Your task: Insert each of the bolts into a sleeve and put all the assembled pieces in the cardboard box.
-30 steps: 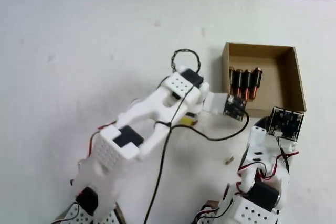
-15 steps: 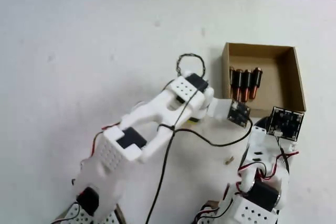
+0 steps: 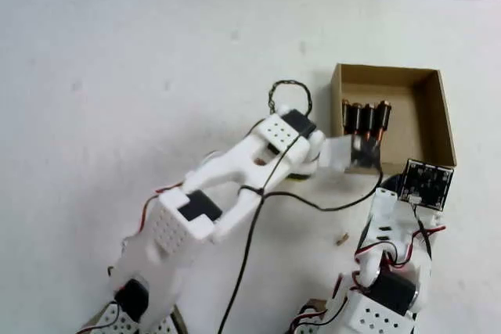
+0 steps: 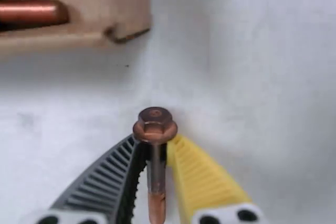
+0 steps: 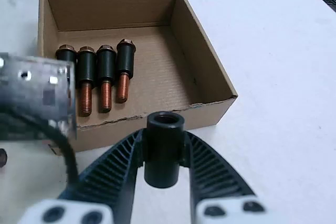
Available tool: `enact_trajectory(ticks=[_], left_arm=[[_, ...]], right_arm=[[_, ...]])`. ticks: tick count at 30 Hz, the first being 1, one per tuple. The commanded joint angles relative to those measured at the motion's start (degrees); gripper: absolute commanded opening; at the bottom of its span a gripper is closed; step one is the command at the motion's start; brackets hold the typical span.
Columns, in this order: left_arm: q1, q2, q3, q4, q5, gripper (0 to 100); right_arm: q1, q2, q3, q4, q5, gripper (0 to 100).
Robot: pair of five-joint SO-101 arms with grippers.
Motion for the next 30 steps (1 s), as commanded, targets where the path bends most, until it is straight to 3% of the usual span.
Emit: enact_trajectory(ticks=[1,17,25,30], left_arm=[[-1.6,-0.7,-5.6,-0.6,8.6,2],[-16.0,-1.3,-6.9,2.9,32.0,2],[-23.7,-0.9,-18.7,20.7,44.2,2],[-27.6,-0.7,-20.8,26.6,53.6,2]], right_arm=[[0.3,-0.6,0.1,-1.2,-0.1,1.7],[0.2,-0.6,0.1,-1.2,-0.1,1.7],[0.2,-0.6,0.1,-1.2,0.0,1.7],[0.2,-0.6,0.1,-1.2,0.0,1.7]])
